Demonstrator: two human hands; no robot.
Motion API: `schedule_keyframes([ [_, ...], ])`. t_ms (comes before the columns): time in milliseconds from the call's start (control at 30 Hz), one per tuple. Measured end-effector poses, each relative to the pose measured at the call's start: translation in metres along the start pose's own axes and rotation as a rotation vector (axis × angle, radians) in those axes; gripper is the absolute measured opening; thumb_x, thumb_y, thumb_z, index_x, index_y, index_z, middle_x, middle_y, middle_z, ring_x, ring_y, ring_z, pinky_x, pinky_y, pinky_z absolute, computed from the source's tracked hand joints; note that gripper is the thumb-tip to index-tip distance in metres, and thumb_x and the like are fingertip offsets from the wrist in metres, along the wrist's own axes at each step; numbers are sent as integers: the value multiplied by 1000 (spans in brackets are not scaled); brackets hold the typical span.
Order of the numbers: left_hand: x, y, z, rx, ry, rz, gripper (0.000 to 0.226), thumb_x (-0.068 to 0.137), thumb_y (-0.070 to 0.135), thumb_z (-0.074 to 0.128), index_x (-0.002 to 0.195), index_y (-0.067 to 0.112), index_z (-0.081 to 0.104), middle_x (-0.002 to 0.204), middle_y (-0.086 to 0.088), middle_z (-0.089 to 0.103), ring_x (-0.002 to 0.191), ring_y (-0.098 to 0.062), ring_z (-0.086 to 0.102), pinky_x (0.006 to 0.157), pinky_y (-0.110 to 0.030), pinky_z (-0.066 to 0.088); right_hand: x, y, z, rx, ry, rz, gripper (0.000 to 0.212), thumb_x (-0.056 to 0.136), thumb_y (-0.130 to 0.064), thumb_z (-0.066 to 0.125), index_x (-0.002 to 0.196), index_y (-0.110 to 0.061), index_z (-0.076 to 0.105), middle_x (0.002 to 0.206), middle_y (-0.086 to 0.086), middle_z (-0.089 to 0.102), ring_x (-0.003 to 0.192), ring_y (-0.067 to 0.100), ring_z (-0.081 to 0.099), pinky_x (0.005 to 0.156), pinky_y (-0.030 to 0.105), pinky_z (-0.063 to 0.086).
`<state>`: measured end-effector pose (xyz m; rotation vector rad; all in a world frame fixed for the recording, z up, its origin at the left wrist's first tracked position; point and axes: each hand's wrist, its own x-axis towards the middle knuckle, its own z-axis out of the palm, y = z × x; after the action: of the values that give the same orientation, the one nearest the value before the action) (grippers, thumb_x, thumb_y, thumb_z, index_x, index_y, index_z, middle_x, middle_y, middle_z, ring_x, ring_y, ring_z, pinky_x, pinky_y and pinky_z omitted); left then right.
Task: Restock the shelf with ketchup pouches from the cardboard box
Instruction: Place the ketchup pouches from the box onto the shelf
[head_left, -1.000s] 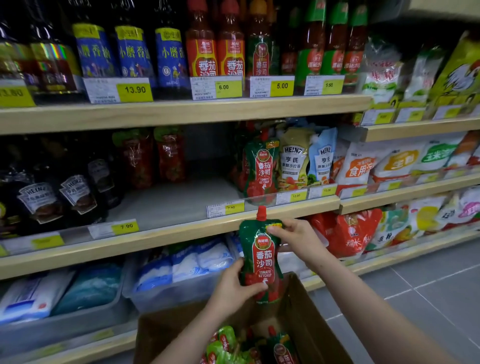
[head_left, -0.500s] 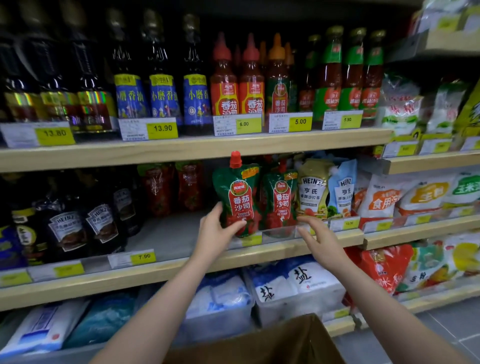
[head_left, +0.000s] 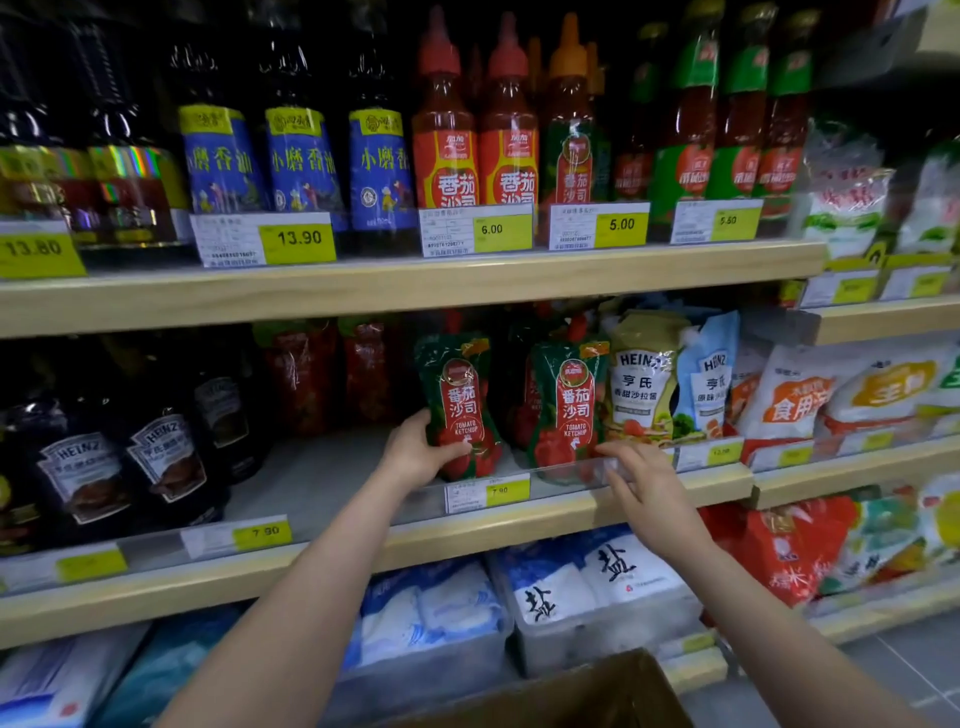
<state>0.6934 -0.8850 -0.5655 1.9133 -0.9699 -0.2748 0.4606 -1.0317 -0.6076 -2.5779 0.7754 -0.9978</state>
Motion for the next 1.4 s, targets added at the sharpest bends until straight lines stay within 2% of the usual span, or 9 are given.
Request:
schedule_keyframes([
  [233,5,2,5,88,52,-27,61,77,21,74,130,14,45,132,-8,55,121,-24,51,99,-33,40,-3,-4,12,-31,46,-39,30,89,-7,51,117,-13,58,120,7,50,112,21,45,95,29,36],
  [600,28,-6,11,46,90,-23,66,79,16,72,134,10,36,135,-13,51,123,-27,49,100,-34,39,-3,2,24,-99,54,21,35,86,-6,51,119,-15,56,119,6,46,113,20,44,93,26,36],
  [733,22,-8,5,86,155,-84,76,76,33,73,136,10,32,133,-13,52,119,-30,52,94,-39,44,-2,-1,18,-96,6,11,33,87,-7,49,118,-15,55,117,6,46,111,21,44,91,28,37],
  [867,-18,-7,6,461,230,149,51,86,45,55,126,16,44,117,-7,59,105,-27,56,78,-39,50,-4,-6,4,-104,-92,3,37,90,-14,46,126,-21,49,126,4,41,119,20,39,97,30,36],
  [1000,-66,-27,26,740,218,441,41,87,49,38,109,19,56,95,-1,64,88,-25,61,73,-37,44,-18,-11,-3,-83,-175,-25,50,90,-15,49,138,-22,37,144,3,27,136,19,23,110,26,20],
  [1167,-81,-43,33,923,209,538,52,87,46,36,127,14,46,116,-6,60,106,-25,56,98,-46,40,-23,-13,0,-120,-227,-4,58,90,-16,50,143,-23,28,153,8,15,143,26,8,117,41,17],
  [1233,-92,-44,34,894,211,541,56,86,45,37,132,15,43,128,-8,55,120,-26,50,106,-51,35,-26,-17,1,-96,-214,8,58,90,-17,50,143,-23,28,154,7,13,143,25,11,115,39,23],
  [1333,-133,-67,30,821,202,566,53,84,40,41,130,16,44,133,-8,52,124,-24,43,106,-49,28,-49,-25,8,-15,-229,9,55,91,-19,51,142,-23,30,153,3,16,140,21,20,104,33,35],
  [1400,-170,-103,21,847,171,533,52,81,38,41,128,16,45,130,-10,54,121,-24,41,104,-48,27,-74,-30,20,33,-260,2,55,91,-21,52,141,-22,31,151,2,21,138,19,23,107,32,31],
])
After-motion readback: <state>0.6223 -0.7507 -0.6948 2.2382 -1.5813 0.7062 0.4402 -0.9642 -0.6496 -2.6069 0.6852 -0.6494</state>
